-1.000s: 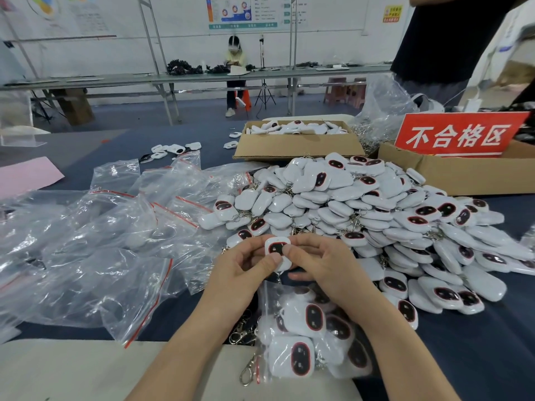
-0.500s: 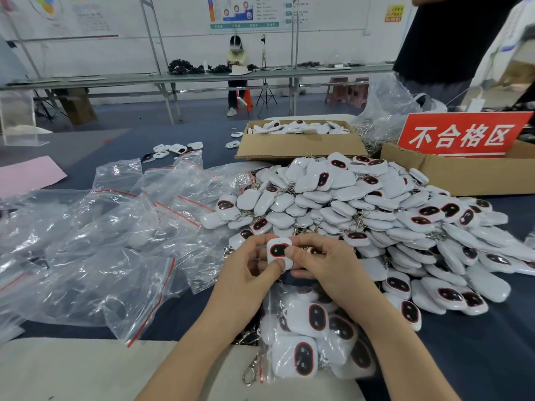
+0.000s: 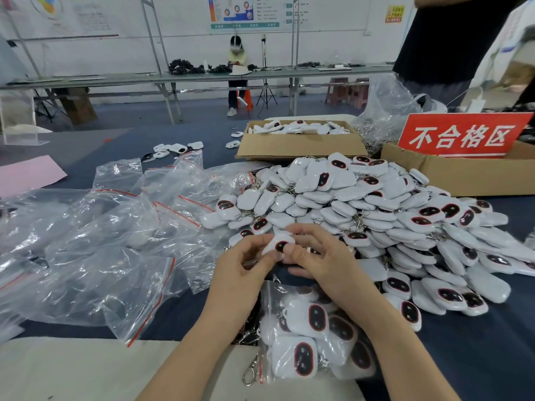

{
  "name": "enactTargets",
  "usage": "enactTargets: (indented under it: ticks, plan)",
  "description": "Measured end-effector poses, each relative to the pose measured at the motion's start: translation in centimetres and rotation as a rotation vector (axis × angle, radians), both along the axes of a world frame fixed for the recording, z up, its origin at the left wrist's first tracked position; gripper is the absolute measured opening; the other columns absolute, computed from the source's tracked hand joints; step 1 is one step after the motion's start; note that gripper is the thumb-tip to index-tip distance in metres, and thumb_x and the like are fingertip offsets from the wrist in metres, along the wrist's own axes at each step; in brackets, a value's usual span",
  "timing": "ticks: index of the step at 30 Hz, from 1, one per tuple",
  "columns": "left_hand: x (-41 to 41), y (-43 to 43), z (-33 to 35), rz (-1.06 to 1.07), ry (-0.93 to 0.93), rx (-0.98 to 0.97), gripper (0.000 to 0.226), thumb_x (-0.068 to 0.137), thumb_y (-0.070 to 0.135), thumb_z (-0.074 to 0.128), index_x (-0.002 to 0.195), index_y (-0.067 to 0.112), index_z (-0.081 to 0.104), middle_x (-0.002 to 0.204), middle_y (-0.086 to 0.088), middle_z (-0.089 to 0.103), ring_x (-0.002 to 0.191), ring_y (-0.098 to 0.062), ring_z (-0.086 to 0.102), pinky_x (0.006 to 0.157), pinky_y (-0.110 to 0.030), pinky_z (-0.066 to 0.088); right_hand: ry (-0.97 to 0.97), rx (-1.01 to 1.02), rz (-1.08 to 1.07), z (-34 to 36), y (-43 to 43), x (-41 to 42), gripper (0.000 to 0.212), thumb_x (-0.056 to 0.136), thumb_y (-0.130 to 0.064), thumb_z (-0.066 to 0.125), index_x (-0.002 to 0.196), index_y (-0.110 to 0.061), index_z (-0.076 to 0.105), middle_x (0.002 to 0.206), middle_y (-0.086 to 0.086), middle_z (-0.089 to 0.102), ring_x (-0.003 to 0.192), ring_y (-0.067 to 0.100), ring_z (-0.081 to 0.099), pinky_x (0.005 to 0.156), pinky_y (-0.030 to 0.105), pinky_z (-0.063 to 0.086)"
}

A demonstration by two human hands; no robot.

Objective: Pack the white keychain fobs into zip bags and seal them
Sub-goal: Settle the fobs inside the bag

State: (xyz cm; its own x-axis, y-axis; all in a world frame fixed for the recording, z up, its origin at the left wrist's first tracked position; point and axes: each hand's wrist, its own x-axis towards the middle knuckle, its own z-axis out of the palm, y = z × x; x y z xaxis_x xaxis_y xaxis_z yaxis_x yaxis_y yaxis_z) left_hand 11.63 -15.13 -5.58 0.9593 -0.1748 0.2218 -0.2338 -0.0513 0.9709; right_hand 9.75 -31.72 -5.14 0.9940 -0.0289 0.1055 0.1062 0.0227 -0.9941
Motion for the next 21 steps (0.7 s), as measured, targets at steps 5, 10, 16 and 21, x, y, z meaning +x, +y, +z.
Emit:
enactTargets:
  ticks: [5,10,16,21]
  plan:
    - [-0.4,-0.1,-0.09,0.033,-0.092,0.048,0.027,0.092,0.014,0.073,0.108,0.035,0.071,0.104,0.016,0.073,0.1,0.001,0.067,0.084,-0.015,0.052,-0.066,0.052,0.001,0.17,0.01,-0.12,0.012,0.09,-0.016,0.07,0.093,-0.027,0.074,0.105,0.007,0.074,0.102,0.02,0.071,0.08,0.023,0.059]
    - [-0.35,-0.06,-0.05,0.019,-0.063,0.003,0.019,0.088,0.011,0.076,0.098,0.027,0.076,0.094,0.012,0.077,0.089,-0.002,0.07,0.075,-0.01,0.05,-0.067,0.115,0.027,0.14,-0.06,-0.13,0.023,0.091,-0.003,0.066,0.088,-0.024,0.074,0.103,0.017,0.073,0.099,0.023,0.072,0.08,0.023,0.058]
    - [-0.3,-0.02,-0.16,0.039,-0.079,0.009,0.021,0.087,0.01,0.077,0.095,0.029,0.077,0.094,0.012,0.077,0.089,-0.002,0.07,0.076,-0.01,0.05,-0.064,0.095,0.021,0.18,-0.22,-0.27,0.014,0.093,0.001,0.064,0.097,-0.011,0.07,0.104,0.014,0.074,0.102,0.024,0.071,0.082,0.024,0.058]
    - [-0.43,-0.01,0.16,-0.057,-0.036,-0.02,0.018,0.092,0.035,0.067,0.109,0.031,0.071,0.102,0.016,0.075,0.094,-0.001,0.07,0.079,-0.011,0.05,-0.087,-0.061,0.024,0.62,-0.44,-0.71,0.017,0.093,-0.003,0.066,0.105,-0.014,0.071,0.112,-0.004,0.075,0.108,0.009,0.069,0.09,0.02,0.054]
